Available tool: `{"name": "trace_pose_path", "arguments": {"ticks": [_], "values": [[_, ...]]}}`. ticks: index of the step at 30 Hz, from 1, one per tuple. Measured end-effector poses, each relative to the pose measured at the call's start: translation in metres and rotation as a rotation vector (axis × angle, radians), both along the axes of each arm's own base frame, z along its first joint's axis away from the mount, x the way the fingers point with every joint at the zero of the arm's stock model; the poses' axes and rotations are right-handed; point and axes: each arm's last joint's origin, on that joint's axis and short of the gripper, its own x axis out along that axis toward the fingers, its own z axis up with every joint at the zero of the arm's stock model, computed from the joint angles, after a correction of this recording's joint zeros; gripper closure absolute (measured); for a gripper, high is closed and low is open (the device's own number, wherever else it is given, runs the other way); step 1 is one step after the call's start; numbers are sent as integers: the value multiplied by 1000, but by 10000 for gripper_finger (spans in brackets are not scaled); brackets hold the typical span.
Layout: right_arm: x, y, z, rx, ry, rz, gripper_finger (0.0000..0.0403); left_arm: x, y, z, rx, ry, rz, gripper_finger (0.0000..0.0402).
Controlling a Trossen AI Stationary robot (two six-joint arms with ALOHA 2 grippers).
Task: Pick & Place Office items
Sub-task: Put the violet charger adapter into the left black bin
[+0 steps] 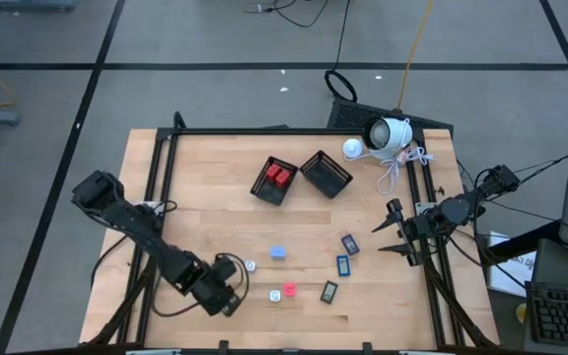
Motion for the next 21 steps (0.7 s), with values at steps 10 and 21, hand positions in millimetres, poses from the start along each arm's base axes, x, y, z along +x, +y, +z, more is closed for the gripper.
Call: {"name": "trace_pose_path", "arguments": {"ticks": [10,21], "values": [[0,0,0,0,0,0,179,16,19,-11,-22,-114,22,193],[0,0,0,0,0,0,179,31,45,-11,12,-99,-255,144]]}}
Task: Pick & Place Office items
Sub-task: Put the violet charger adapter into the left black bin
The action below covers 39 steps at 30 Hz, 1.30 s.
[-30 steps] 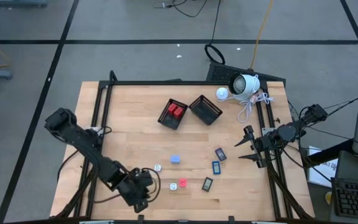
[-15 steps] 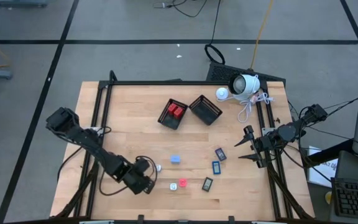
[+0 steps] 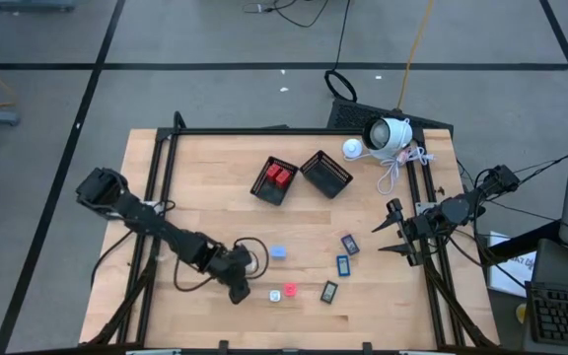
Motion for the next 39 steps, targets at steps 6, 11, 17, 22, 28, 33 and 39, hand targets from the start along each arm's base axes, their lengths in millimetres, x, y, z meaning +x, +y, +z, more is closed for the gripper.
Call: {"name": "trace_pose_path", "arguments": {"ticks": [6,11,17,22,28,33,39], "values": [[0,0,0,0,0,0,179,-8,13,-6,119,101,-204,158],[0,0,0,0,0,0,179,-8,19,-7,227,74,-351,172],[0,0,0,0,0,0,179,1,26,-5,342,-41,-466,189],[0,0,0,0,0,0,179,4,31,-5,440,-69,-544,204],[0,0,0,0,0,0,179,8,34,-4,483,-103,-564,220],[0,0,0,0,0,0,179,6,28,-3,463,-106,-545,229],[0,0,0,0,0,0,179,5,19,-2,452,-148,-549,226]]}}
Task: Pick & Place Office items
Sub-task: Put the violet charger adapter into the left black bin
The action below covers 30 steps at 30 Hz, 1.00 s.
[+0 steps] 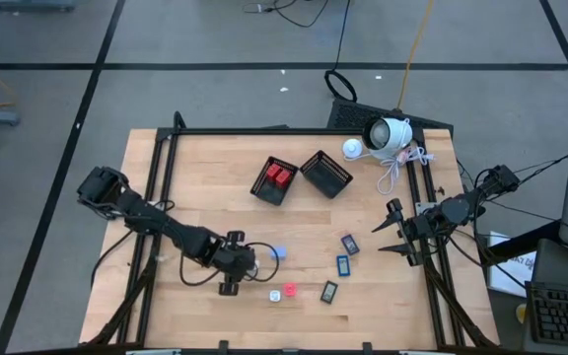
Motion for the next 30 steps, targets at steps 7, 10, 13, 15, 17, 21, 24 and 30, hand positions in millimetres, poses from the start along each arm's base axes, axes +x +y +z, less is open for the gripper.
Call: {"name": "trace_pose_path", "arguments": {"ticks": [7,10,13,15,17,21,24,30], "values": [[0,0,0,0,0,0,179,3,8,0,68,-24,61,187],[0,0,0,0,0,0,179,4,11,0,37,-12,60,164],[0,0,0,0,0,0,179,5,12,0,38,-13,38,146],[0,0,0,0,0,0,179,6,10,1,56,-33,-8,137],[0,0,0,0,0,0,179,6,8,2,88,-57,-41,131],[0,0,0,0,0,0,179,10,6,-4,139,-77,-95,128],[0,0,0,0,-1,0,179,12,6,-14,168,-60,-140,128],[0,0,0,0,-1,0,179,18,6,-26,188,-54,-175,128]]}}
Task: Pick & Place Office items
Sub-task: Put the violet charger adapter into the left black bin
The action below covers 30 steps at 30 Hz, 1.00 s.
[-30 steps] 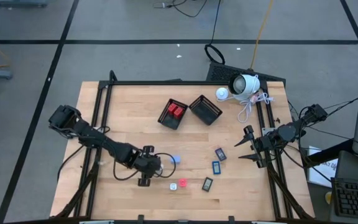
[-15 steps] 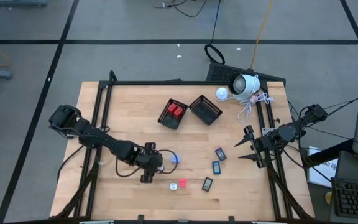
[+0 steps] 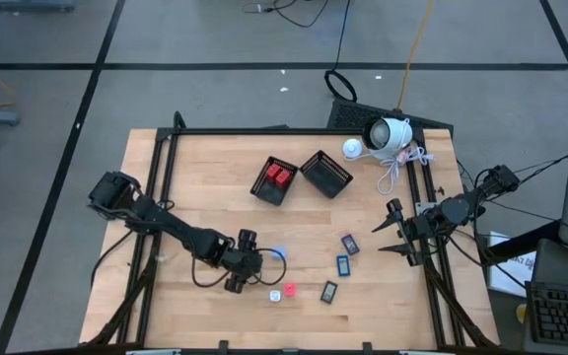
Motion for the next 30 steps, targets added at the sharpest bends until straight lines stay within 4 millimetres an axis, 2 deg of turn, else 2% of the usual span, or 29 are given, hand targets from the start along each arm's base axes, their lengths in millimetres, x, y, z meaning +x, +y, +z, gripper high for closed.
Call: {"name": "trace_pose_path", "arguments": {"ticks": [11,25,30], "values": [[0,0,0,0,0,0,179,4,-1,4,-39,-21,2,128],[0,0,0,0,1,0,179,11,16,5,-104,-3,79,129],[0,0,0,0,0,0,179,11,15,5,-157,16,92,159]]}}
